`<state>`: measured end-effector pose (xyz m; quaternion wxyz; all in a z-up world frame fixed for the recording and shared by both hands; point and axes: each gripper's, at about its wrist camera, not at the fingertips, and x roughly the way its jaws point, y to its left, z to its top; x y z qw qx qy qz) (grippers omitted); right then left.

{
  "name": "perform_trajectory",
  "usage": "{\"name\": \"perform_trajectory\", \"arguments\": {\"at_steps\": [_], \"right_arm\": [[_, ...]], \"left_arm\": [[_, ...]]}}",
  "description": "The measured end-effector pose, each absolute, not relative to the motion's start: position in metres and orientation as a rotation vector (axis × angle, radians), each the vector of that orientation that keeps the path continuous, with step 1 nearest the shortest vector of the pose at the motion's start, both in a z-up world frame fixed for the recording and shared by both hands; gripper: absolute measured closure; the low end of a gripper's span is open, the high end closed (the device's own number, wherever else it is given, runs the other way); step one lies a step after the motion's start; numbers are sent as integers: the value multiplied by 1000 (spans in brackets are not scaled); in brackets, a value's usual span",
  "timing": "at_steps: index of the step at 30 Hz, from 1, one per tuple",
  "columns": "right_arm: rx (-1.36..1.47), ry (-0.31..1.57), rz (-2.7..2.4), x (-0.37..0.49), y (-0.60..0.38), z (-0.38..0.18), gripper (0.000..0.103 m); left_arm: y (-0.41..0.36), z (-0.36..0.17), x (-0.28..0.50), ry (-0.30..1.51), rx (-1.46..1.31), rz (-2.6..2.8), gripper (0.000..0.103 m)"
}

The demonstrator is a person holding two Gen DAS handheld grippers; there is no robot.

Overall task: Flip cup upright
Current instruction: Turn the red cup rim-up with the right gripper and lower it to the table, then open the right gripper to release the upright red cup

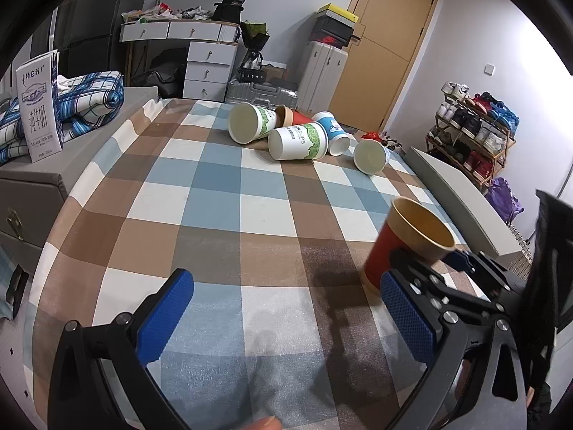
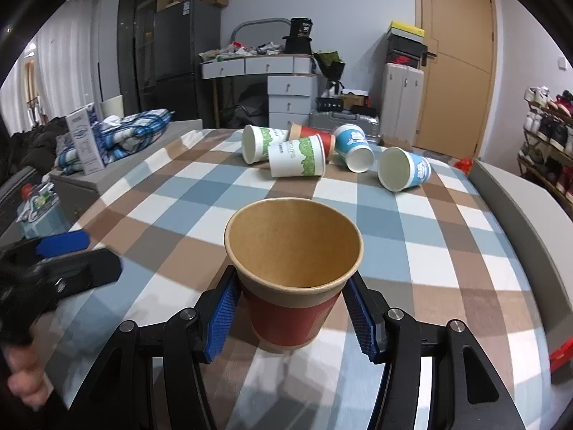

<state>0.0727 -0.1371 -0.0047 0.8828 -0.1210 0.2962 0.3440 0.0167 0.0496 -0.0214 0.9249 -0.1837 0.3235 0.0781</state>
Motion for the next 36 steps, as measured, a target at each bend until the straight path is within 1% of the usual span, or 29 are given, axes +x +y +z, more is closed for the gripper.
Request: {"name": "perform_trajectory", "arguments": {"at_steps": [9, 11, 15, 17, 18, 20, 22, 28, 36], "right_arm": [[-273, 638, 679, 82, -131, -14, 45], [-278, 641, 680, 81, -131, -14, 41], [-276, 650, 714, 78, -133, -14, 40], [-276, 650, 716, 76, -135, -13, 28], [-268, 650, 725, 75, -137, -11, 24], [-242, 645, 751, 71, -145, -8, 12], [-219, 634, 753, 68, -153, -6, 8], [-127, 608, 768, 62, -187, 3, 0], [-24, 525, 801, 51, -223, 26, 0]], "left_arm": [[51, -23, 17, 669, -377, 164, 2], [51, -23, 17, 670, -374, 161, 2], [50, -23, 18, 672, -366, 156, 2], [50, -23, 18, 673, -364, 153, 2], [49, -23, 18, 673, -363, 152, 2], [48, -22, 18, 674, -358, 147, 2], [46, -21, 18, 673, -352, 142, 2], [37, -18, 17, 668, -315, 119, 2], [21, -10, 15, 649, -248, 85, 2]]}}
